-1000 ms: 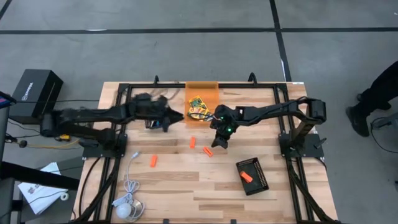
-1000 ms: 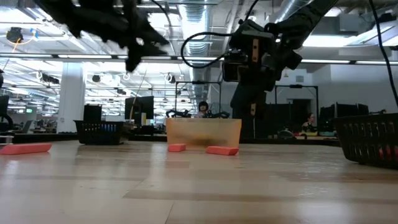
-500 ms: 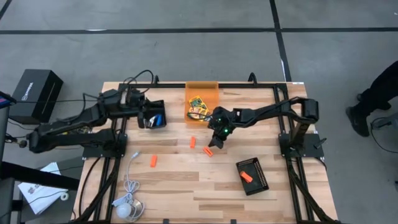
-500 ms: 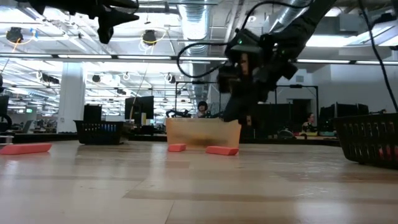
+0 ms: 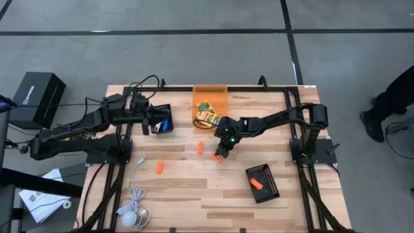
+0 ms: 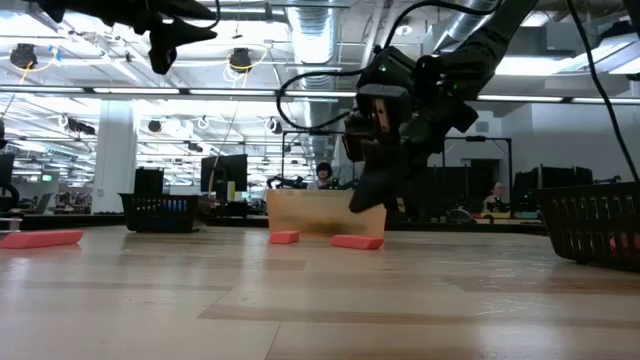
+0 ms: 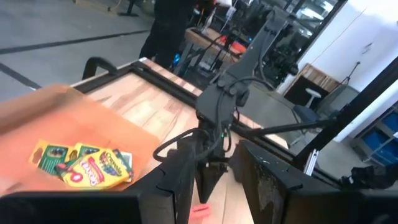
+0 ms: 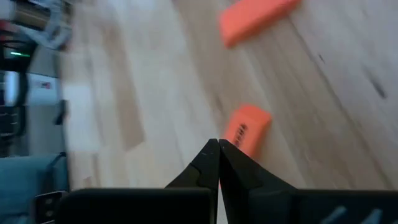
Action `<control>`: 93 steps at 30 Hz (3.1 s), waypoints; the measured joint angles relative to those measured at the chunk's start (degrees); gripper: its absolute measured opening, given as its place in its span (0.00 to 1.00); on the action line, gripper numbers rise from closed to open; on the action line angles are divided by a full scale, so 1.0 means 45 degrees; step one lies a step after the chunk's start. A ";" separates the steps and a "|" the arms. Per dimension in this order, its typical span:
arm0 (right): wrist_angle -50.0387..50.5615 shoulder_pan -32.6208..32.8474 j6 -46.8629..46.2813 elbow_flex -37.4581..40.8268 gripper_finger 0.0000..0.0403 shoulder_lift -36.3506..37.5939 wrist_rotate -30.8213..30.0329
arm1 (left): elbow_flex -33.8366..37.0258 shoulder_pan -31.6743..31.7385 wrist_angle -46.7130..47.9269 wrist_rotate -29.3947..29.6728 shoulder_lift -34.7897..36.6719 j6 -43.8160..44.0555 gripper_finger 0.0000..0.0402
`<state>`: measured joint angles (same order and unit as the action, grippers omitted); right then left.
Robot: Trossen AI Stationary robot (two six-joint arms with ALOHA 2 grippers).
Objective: Pick & Place School Supplies
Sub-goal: Put the orange eraser into the bottom black bin
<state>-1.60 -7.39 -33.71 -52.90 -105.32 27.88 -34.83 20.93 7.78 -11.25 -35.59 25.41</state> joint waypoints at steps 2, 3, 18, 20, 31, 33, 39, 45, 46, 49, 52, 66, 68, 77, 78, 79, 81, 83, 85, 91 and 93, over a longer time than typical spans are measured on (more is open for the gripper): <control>0.0355 0.0057 -0.0053 0.0000 0.00 0.0000 -0.0311 | 0.0000 0.0000 0.0189 -0.0162 0.0000 -0.0180 0.29; 0.0397 0.0057 -0.0074 0.0017 0.00 0.0000 -0.0316 | 0.0003 0.0000 0.0226 -0.0221 -0.0005 -0.0220 0.29; 0.0368 0.0650 -0.0958 0.0170 0.00 -0.0166 -0.0759 | 0.0528 0.0000 0.0288 -0.0516 -0.0005 -0.0191 0.29; 0.0361 0.0703 -0.1110 0.0196 0.00 -0.0299 -0.0874 | 0.0726 0.0000 0.0256 -0.0559 -0.0005 -0.0161 0.29; 0.0046 0.0660 -0.1520 0.0175 0.00 -0.0420 -0.1106 | 0.0840 0.0000 0.0166 -0.0569 -0.0005 -0.0220 0.29; 0.0160 0.0584 -0.1520 0.0168 0.00 -0.0418 -0.1118 | 0.0840 0.0000 0.0163 -0.0567 -0.0003 -0.0226 0.29; 0.0428 0.0236 -0.1449 0.0164 0.00 -0.0402 -0.1024 | 0.0840 0.0000 0.0168 -0.0571 -0.0001 -0.0249 0.29; 0.1047 -0.0243 -0.1059 0.0191 0.00 -0.0442 -0.1273 | 0.0840 0.0000 0.0173 -0.0571 -0.0005 -0.0233 0.29; 0.1062 -0.0288 -0.1016 0.0185 0.00 -0.0436 -0.1301 | 0.0840 0.0000 0.0177 -0.0576 -0.0001 -0.0229 0.29; 0.1049 -0.0419 -0.0876 0.0185 0.00 -0.0427 -0.1335 | 0.0840 0.0000 0.0173 -0.0576 0.0000 -0.0229 0.29; 0.1049 -0.0482 -0.0831 0.0185 0.00 -0.0427 -0.1297 | 0.0840 0.0000 0.0173 -0.0576 0.0000 -0.0229 0.29; -0.1035 -0.0326 -0.1499 0.0194 0.00 -0.0250 0.0035 | 0.0840 0.0000 0.0170 -0.0576 -0.0005 -0.0222 0.29; -0.1030 -0.0058 -0.1521 0.0189 0.00 -0.0288 0.0083 | 0.0840 -0.0004 0.0172 -0.0576 0.0000 -0.0220 0.29; -0.0044 0.0250 -0.1418 0.0194 0.00 -0.0398 -0.0327 | 0.0840 -0.0005 0.0177 -0.0576 -0.0005 -0.0254 0.29; -0.0088 0.0227 -0.1418 0.0189 0.00 -0.0393 -0.0359 | 0.0840 -0.0005 0.0173 -0.0576 -0.0005 -0.0258 0.29; -0.0081 0.0178 -0.1416 0.0185 0.00 -0.0393 -0.0364 | 0.0840 -0.0004 0.0173 -0.0576 -0.0005 -0.0255 0.29; -0.0045 0.0159 -0.1413 0.0189 0.00 -0.0393 -0.0369 | 0.0840 -0.0005 0.0173 -0.0576 -0.0005 -0.0256 0.29; -0.0069 0.0164 -0.1413 0.0189 0.00 -0.0393 -0.0364 | 0.0840 -0.0005 0.0177 -0.0576 -0.0005 -0.0254 0.29; -0.0061 0.0186 -0.1418 0.0189 0.00 -0.0393 -0.0351 | 0.0840 -0.0005 0.0173 -0.0576 -0.0005 -0.0254 0.29; -0.0069 0.0406 -0.1418 0.0189 0.00 -0.0393 -0.0271 | 0.0840 -0.0005 0.0173 -0.0576 -0.0005 -0.0258 0.29; -0.0064 0.0448 -0.1418 0.0189 0.00 -0.0393 -0.0257 | 0.0840 -0.0005 0.0173 -0.0576 -0.0005 -0.0258 0.29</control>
<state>-1.89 -5.38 -40.10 -52.05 -107.09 26.72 -31.05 20.91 8.56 -13.85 -35.62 24.25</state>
